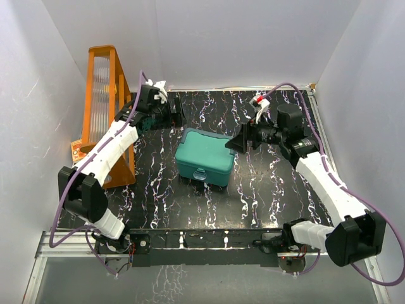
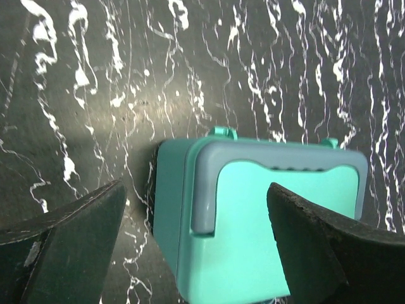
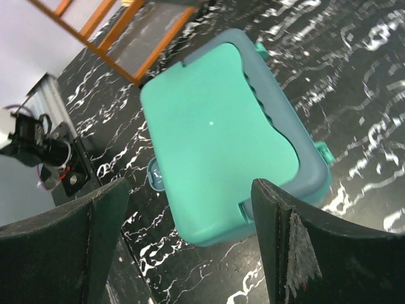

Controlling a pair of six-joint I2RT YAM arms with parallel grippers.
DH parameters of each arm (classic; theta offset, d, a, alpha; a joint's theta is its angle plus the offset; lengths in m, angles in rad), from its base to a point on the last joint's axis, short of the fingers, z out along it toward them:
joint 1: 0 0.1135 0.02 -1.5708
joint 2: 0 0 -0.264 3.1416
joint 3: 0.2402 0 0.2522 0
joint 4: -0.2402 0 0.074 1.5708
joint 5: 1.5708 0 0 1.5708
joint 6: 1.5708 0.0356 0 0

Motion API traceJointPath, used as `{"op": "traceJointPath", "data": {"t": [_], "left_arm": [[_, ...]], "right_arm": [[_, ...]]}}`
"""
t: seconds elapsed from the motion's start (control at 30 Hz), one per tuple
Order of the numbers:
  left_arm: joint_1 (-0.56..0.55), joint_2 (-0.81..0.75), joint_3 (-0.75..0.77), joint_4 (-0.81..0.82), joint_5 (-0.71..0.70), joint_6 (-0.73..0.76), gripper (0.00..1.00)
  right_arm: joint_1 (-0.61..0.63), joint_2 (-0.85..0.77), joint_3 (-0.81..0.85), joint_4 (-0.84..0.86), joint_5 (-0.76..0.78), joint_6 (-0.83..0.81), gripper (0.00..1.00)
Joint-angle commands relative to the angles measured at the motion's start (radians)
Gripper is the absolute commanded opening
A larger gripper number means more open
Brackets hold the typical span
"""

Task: Organize the medicine kit

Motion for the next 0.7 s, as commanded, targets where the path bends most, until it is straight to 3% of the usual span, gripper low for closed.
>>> {"op": "traceJointPath", "data": {"t": [0.0,0.13,0.3,0.67], "left_arm": [[0.006,-0.093,-0.074,-0.024,0.141,0.021,0.92],[0.005,-0.141,-0.152,-0.022,0.149,0.016,0.92],[0.005,-0.167,-0.235,-0.016,0.175,0.001,0.91],[0.005,-0.204,-0.414,0.089,0.262,0.002,0.83]], "right_arm": [[0.003,-0.077,-0.052,0.025,0.287,0.234,0.76],[0.002,-0.111,-0.123,-0.006,0.450,0.445,0.75],[0.004,-0.110,-0.214,0.050,0.371,0.616,0.72],[0.006,0.011,-0.281,0.206,0.248,0.658,0.68]]}}
